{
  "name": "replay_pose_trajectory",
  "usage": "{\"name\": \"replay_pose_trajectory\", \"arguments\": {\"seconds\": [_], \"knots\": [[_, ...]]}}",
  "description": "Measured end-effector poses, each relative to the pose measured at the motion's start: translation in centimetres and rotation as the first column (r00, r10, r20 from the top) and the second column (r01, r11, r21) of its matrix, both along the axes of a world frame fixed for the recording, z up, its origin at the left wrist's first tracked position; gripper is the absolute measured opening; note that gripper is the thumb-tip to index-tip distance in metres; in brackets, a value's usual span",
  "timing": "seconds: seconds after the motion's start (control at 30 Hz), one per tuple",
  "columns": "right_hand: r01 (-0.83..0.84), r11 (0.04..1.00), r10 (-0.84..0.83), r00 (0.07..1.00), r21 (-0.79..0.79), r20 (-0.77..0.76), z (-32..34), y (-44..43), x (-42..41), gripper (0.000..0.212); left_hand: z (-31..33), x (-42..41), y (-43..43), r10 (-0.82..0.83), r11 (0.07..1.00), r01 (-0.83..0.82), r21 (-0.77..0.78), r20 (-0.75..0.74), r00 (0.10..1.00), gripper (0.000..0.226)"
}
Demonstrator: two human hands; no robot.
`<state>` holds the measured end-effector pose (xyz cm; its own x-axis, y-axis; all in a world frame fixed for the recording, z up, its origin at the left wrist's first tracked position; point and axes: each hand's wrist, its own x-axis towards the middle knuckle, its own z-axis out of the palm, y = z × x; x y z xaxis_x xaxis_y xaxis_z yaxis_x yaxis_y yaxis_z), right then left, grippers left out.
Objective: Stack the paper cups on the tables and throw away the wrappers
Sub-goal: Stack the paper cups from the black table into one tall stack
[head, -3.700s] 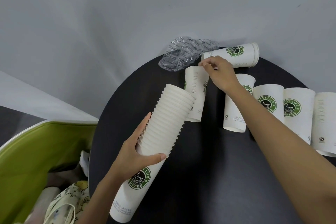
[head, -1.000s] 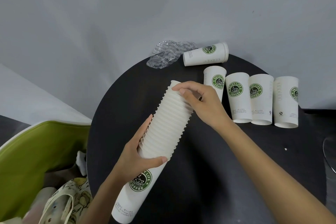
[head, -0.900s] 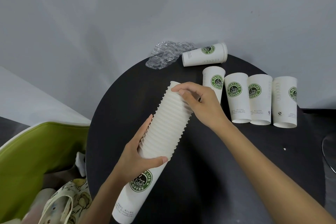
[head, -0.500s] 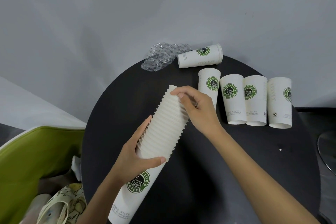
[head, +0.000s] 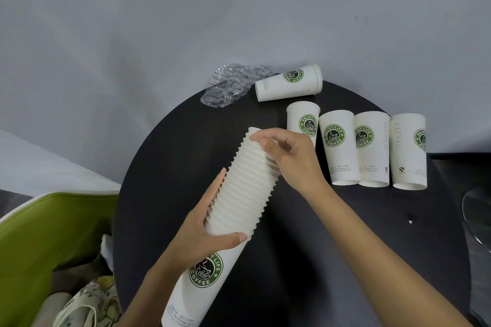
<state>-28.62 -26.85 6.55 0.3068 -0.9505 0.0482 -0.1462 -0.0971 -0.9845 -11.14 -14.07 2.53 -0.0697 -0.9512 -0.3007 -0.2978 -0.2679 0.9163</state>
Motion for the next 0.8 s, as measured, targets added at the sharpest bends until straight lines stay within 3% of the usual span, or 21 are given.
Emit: {"name": "replay_pose_trajectory", "arguments": {"seconds": [0.5,0.8], "knots": [[0.005,1.0,-0.005,1.0,-0.016,-0.001,-1.2,-5.8,-1.5,0.019,-1.1,0.1,-2.3,0.054,0.998,-0.053,0.025,-0.012,0.998,0.103],[0.132,0.989,-0.144,0.946,-0.059,-0.292,-4.1,-12.3,-4.0,0.019,-1.6,0.7,-4.0,0.085,0.996,-0.085,0.014,0.022,0.996,0.1]]}}
